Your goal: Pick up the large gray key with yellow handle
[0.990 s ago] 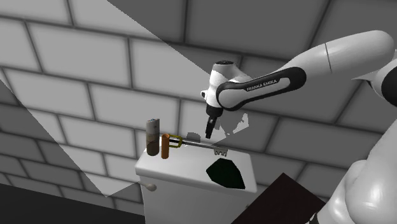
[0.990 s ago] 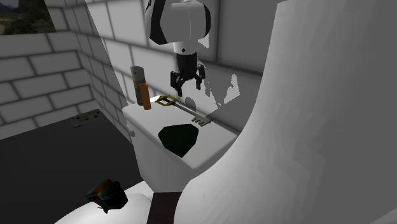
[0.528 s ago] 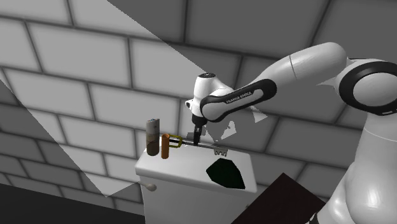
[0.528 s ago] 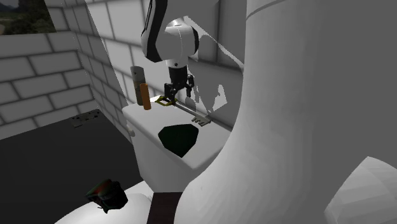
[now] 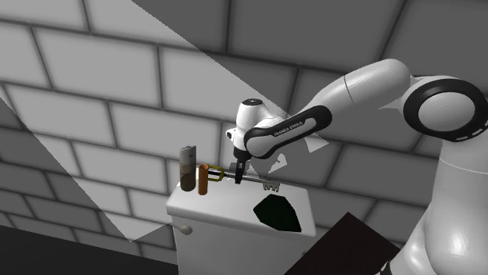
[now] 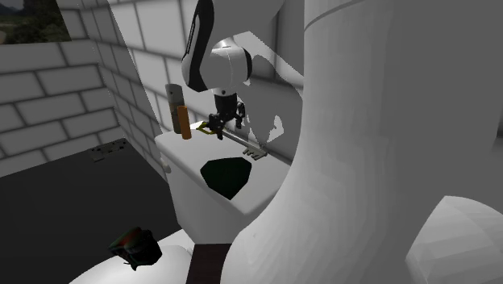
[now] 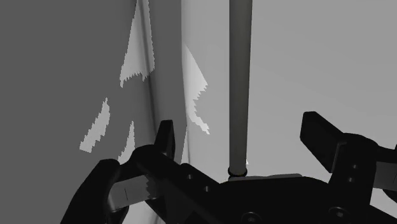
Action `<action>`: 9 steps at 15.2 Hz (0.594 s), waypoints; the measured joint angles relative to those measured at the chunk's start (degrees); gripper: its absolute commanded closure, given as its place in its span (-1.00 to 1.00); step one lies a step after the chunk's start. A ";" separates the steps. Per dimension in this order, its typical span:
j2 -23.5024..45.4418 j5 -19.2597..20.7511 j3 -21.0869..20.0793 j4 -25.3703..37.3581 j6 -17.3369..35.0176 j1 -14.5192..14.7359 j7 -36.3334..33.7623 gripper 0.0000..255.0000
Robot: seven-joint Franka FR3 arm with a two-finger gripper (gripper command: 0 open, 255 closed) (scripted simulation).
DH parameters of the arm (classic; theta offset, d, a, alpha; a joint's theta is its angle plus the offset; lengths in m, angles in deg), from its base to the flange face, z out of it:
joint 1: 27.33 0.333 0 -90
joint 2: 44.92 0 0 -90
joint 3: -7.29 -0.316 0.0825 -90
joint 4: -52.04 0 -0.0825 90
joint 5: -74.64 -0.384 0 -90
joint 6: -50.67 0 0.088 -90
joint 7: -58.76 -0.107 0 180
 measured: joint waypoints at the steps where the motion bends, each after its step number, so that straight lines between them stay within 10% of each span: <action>1: 0.08 -0.01 0.00 0.16 -0.17 -0.03 0.05 1.00; 9: 0.39 -0.24 -0.02 0.07 -0.61 -0.15 0.29 1.00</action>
